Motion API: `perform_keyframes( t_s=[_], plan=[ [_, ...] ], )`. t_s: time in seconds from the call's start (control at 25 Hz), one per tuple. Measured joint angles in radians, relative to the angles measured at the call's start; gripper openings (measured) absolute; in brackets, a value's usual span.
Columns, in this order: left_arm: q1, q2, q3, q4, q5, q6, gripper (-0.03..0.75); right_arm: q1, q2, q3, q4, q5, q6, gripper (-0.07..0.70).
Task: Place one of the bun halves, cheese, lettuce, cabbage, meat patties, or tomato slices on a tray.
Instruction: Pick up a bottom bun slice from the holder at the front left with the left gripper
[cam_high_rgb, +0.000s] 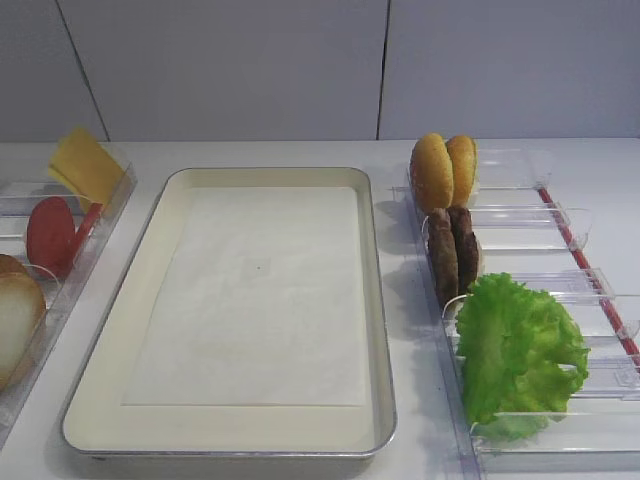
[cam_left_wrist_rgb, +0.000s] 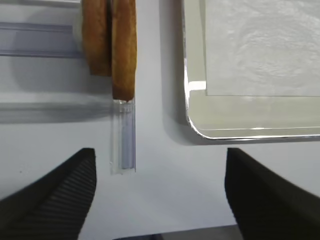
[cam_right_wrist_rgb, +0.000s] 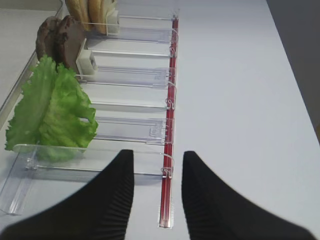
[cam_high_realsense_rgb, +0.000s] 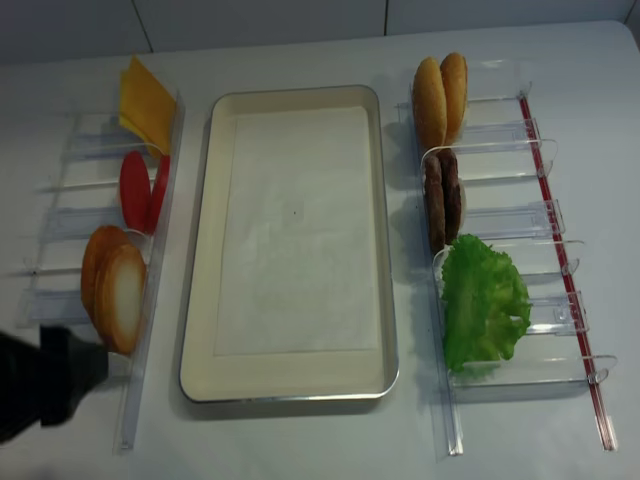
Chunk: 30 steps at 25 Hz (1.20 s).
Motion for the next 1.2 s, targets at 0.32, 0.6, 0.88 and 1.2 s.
perform_keyframes(
  t_s=[0.32,0.6,0.88,1.2],
  plan=[
    [0.0,0.321,-0.113,0.0,-0.018,0.023,0.491,0.0,0.0,0.0,0.0,0.0,0.002,0.268],
    [0.0,0.451,-0.125,-0.003,-0.04,0.042,0.42,0.0,0.0,0.0,-0.012,0.0,0.016,0.268],
    [0.0,0.498,-0.126,-0.026,-0.081,0.048,0.403,0.0,0.0,0.0,-0.014,0.0,0.018,0.268],
    [-0.01,0.55,-0.127,-0.031,-0.119,0.05,0.339,0.0,0.0,0.0,-0.015,0.0,0.018,0.268]
  ],
)
